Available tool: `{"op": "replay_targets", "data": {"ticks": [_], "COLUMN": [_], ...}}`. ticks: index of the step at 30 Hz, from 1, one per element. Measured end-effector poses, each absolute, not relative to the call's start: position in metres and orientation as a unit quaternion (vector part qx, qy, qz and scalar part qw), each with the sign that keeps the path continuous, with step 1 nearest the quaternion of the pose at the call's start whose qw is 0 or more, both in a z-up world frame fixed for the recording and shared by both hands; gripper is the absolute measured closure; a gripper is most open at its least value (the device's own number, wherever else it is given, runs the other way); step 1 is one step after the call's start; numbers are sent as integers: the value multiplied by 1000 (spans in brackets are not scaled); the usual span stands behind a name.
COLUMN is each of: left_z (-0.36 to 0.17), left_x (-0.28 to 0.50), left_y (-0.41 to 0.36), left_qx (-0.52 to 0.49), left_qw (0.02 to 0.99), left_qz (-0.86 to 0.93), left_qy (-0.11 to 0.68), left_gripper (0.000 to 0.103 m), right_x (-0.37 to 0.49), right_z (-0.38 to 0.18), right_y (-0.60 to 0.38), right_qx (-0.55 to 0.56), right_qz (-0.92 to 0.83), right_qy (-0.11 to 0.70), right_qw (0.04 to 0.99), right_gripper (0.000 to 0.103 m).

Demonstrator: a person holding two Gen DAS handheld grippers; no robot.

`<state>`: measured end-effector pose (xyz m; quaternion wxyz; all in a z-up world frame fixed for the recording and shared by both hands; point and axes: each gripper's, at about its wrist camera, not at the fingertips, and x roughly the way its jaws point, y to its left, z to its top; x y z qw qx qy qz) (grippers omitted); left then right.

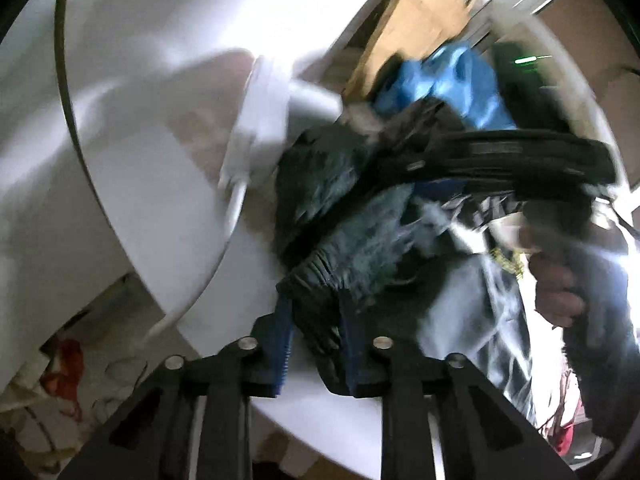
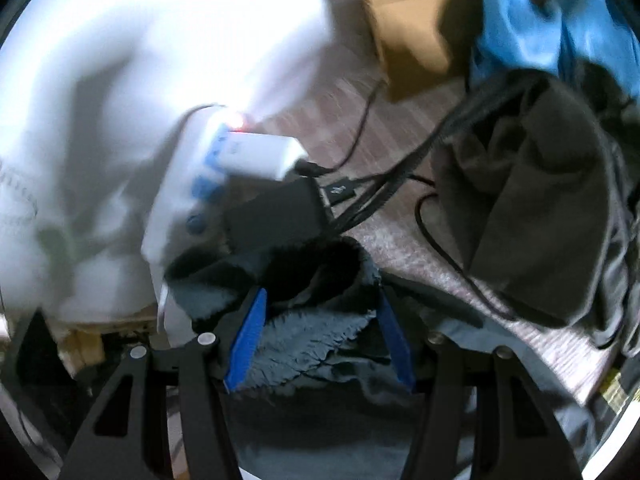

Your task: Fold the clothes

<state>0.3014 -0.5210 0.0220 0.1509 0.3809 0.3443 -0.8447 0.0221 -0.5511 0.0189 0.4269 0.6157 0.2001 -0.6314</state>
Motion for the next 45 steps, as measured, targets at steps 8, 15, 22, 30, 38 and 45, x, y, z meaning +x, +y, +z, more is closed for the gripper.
{"op": "replay_targets", "data": {"ticks": [8, 15, 22, 30, 38, 45], "left_z": [46, 60, 65, 65, 37, 47], "left_x": [291, 290, 281, 251, 198, 207], "left_y": [-496, -482, -479, -524, -565, -569], "left_qx": [338, 338, 345, 337, 377, 411], "left_qw": [119, 87, 68, 117, 173, 158], "left_qz": [-886, -901, -905, -910, -890, -879], "left_qy": [293, 258, 239, 213, 189, 185], "left_gripper": [91, 92, 92, 92, 88, 82], "right_x": [16, 24, 29, -5, -66, -88], "right_z": [0, 6, 28, 77, 46, 140], "right_y": [-576, -583, -583, -573, -595, -466], "right_qx": [677, 687, 666, 626, 676, 595], "right_qz": [-575, -551, -548, -609, -588, -659], "right_qy": [242, 285, 297, 265, 180, 93], "right_qw": [391, 379, 410, 409, 405, 449], "right_gripper": [47, 47, 86, 94, 87, 73]}}
